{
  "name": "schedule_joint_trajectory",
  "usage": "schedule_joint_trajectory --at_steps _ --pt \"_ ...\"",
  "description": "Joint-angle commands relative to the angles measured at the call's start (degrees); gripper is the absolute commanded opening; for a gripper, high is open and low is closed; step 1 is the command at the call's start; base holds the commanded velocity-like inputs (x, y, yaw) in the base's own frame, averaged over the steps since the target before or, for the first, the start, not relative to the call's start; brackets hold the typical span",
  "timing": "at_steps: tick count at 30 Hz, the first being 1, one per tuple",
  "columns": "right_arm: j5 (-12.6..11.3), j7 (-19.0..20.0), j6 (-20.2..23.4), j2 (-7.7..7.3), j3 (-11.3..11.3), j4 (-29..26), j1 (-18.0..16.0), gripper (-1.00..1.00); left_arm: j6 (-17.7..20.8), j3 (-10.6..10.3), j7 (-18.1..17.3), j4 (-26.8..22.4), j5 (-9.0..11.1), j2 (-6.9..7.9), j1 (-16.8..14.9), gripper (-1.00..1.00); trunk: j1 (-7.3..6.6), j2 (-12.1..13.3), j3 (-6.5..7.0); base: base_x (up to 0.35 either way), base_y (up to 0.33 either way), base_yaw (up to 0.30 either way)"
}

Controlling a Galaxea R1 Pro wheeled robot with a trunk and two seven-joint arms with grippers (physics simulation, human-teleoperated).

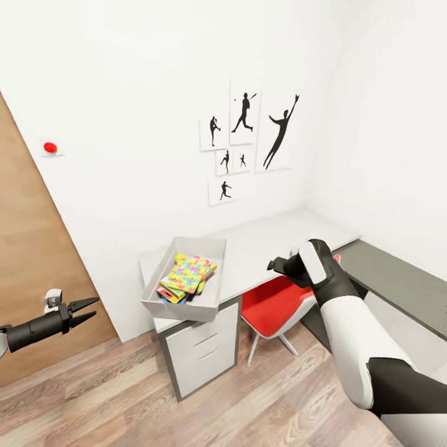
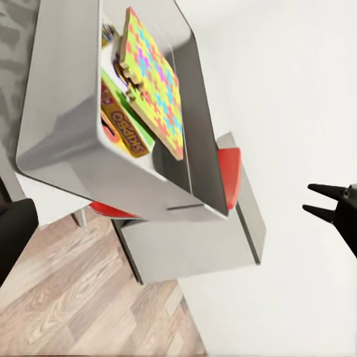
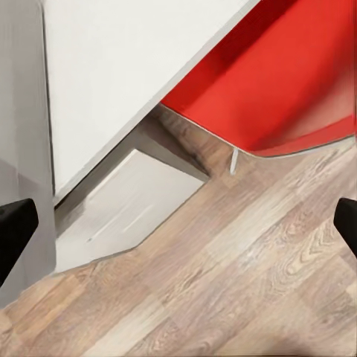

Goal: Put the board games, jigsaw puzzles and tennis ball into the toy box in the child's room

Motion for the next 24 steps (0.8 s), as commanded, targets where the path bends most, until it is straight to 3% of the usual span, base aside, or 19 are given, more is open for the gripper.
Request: schedule_joint_trajectory --at_steps 1,12,24 --pt "-0.6 -0.6 0.1 0.09 -0.7 0.0 0.0 1.00 0.6 0.0 -0.1 0.0 0.1 0.04 0.0 1.00 0.04 -0.1 -0.14 -0.002 0.272 -0.270" --pt "-0.5 -0.7 0.1 0.11 -1.0 0.1 0.2 1.00 0.6 0.0 -0.1 0.0 0.2 0.05 0.0 1.00 0.04 -0.1 0.02 -0.020 0.272 -0.276" --pt "-0.5 -0.8 -0.1 0.04 -0.8 1.8 0.5 1.00 0.6 0.1 -0.2 0.0 0.2 0.05 0.0 1.00 0.04 -0.1 0.33 -0.210 0.220 -0.277"
